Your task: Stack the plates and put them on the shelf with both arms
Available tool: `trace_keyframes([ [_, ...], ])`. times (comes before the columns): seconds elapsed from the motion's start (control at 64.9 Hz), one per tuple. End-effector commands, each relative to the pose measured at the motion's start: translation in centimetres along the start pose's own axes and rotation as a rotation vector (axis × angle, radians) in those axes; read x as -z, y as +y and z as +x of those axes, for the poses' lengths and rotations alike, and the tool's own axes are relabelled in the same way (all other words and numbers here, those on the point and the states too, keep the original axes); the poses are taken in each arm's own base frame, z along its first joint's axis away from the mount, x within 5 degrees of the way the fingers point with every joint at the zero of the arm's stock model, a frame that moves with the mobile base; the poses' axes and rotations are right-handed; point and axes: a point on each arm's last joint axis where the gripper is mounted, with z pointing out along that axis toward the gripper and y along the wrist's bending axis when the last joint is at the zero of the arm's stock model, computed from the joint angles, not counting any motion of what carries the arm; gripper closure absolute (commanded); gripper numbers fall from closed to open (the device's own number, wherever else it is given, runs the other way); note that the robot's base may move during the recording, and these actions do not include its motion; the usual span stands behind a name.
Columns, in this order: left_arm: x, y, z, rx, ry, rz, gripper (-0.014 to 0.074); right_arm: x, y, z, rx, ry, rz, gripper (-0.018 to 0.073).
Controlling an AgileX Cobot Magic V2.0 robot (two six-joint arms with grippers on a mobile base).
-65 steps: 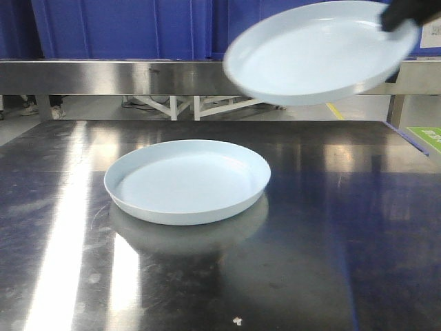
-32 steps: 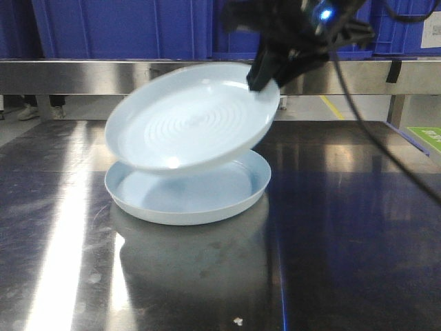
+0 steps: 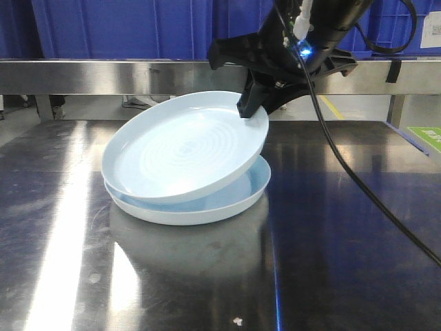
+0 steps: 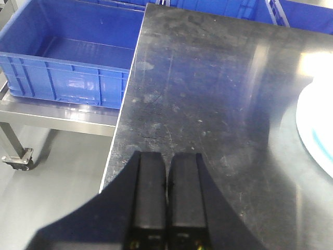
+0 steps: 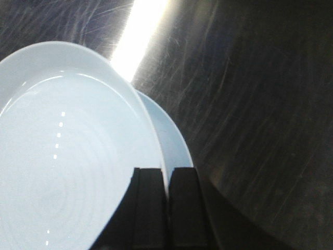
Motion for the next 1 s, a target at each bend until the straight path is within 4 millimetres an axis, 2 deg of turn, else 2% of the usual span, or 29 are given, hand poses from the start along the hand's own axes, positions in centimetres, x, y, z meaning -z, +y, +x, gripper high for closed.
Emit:
trace_keyframes([
  [0.0,0.4,-0.2,-1.6,0.011,-0.11,0.014,0.0507,2.3,0.6,-2.6,0.007,-0.16,-0.026,0.054],
  [0.154,0.4,-0.2,-1.6,0.011,-0.11,0.014,0.0507,2.2,0.5,-2.4,0.007,-0.147,-0.024,0.0536],
  [0.216,0.4,-0.2,-1.6,0.011,-0.11,0.014,0.0507,2.1,0.5,-2.3,0.007,-0.132,-0.022,0.05],
  [0.308,0.4,-0.2,-1.6,0.011,-0.11,0.014,0.0507,1.7,0.5,-2.1,0.007,-0.115,-0.019,0.0391],
  [0.431,0.4,-0.2,-1.6,0.011,-0.11,0.014,0.0507,1.1,0.4,-1.8,0.007,-0.094,-0.015,0.0179],
  [0.493,0.4,-0.2,-1.6,0.011,-0.11,0.014,0.0507,0.8,0.3,-1.6,0.006,-0.076,-0.013,0.0131],
  [0.986,0.4,-0.2,-1.6,0.011,-0.11,0.014,0.0507,-1.3,0.0,0.0,0.003,0.046,0.007,0.0125],
])
